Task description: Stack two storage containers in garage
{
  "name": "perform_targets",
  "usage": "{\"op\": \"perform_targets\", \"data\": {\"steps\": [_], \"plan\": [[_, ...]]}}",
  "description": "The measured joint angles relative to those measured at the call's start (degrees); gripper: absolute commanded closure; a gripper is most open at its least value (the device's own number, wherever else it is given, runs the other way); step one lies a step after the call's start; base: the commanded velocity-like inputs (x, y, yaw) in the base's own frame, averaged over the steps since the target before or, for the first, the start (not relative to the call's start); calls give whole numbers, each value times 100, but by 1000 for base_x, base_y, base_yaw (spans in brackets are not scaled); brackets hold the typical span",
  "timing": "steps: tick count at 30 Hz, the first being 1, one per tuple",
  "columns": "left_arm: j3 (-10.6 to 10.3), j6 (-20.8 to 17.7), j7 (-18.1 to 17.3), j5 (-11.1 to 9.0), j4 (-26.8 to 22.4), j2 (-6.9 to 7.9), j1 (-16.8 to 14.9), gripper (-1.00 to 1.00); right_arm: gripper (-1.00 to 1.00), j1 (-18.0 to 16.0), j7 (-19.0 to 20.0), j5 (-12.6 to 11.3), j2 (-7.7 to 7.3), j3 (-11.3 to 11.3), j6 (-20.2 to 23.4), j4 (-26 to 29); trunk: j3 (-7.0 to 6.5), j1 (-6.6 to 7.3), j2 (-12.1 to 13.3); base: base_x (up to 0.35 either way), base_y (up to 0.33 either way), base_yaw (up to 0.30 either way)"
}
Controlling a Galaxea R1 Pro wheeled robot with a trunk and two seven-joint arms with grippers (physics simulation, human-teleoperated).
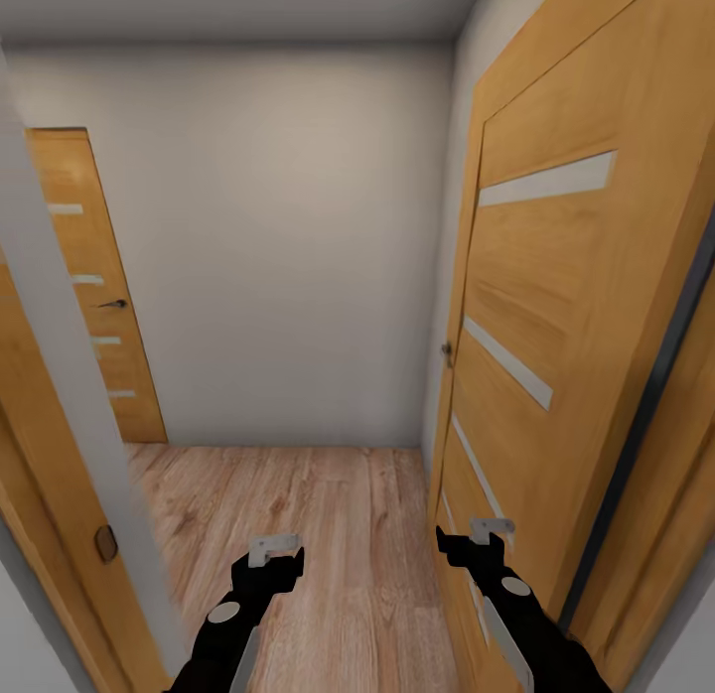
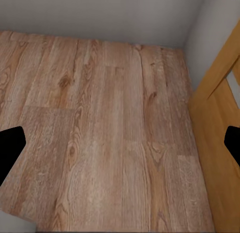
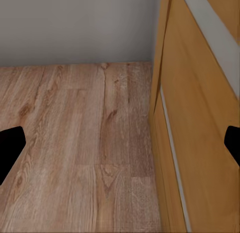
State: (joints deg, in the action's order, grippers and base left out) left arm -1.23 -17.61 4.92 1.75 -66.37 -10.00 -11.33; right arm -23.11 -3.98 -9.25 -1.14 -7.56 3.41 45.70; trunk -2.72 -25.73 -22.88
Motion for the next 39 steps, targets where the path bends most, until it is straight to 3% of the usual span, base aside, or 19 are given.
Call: {"op": "perform_targets", "data": {"steps": [6, 19, 30, 39], "plan": [[0, 7, 0, 0, 0, 0, -1, -100, -100, 0, 0, 0, 0, 0, 1, 0, 0, -1, 1, 256, -134, 0], [7, 24, 0, 0, 0, 0, -1, -100, -100, 0, 0, 0, 0, -1, 0, 0, 0, -3, 1, 19, -10, 0], [9, 25, -1, -1, -3, 0, 1, -100, -100, -2, 0, 0, 1, -2, -1, -3, 0, -3, 0, 0, 0, 244], [5, 17, 0, 0, 0, 0, 0, -100, -100, 0, 0, 0, 0, -1, -1, 0, 0, -3, 0, 9, 0, 39]]}}
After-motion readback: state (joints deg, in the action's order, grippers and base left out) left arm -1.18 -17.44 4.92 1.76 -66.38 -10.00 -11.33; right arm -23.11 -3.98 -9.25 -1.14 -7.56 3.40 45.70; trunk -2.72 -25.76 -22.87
